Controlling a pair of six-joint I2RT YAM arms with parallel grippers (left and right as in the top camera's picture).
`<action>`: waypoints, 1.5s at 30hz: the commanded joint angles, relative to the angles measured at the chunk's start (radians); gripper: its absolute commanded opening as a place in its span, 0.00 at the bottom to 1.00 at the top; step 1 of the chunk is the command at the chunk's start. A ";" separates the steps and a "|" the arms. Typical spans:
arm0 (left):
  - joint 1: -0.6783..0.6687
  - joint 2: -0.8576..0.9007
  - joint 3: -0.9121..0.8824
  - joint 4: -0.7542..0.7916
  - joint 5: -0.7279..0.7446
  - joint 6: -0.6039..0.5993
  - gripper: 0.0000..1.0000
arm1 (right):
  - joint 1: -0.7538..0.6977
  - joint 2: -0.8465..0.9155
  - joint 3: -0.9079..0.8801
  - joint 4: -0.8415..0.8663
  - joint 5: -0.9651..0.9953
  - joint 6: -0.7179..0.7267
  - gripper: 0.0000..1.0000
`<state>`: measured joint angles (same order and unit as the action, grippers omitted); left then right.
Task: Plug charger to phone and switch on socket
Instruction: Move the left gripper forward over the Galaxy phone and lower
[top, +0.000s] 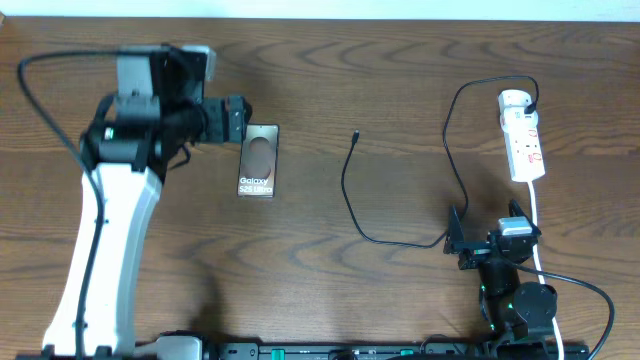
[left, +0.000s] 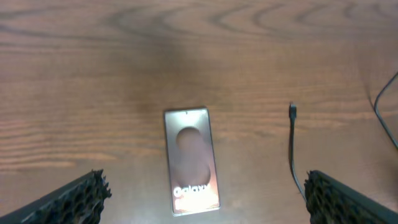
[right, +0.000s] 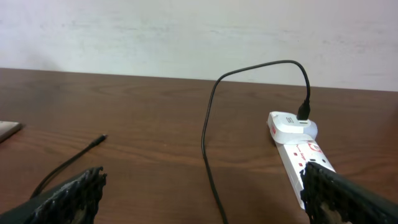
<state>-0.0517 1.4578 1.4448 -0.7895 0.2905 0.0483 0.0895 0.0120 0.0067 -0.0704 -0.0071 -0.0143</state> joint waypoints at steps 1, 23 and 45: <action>-0.014 0.113 0.145 -0.105 0.005 -0.008 0.98 | 0.010 -0.005 -0.001 -0.005 -0.002 -0.001 0.99; -0.024 0.356 0.229 -0.196 0.013 -0.072 0.98 | 0.010 -0.005 -0.001 -0.005 -0.002 -0.001 0.99; -0.124 0.647 0.228 -0.203 -0.173 -0.113 0.98 | 0.010 -0.005 -0.001 -0.005 -0.002 -0.001 0.99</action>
<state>-0.1596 2.0705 1.6669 -0.9874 0.1677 -0.0559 0.0895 0.0120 0.0067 -0.0704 -0.0071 -0.0143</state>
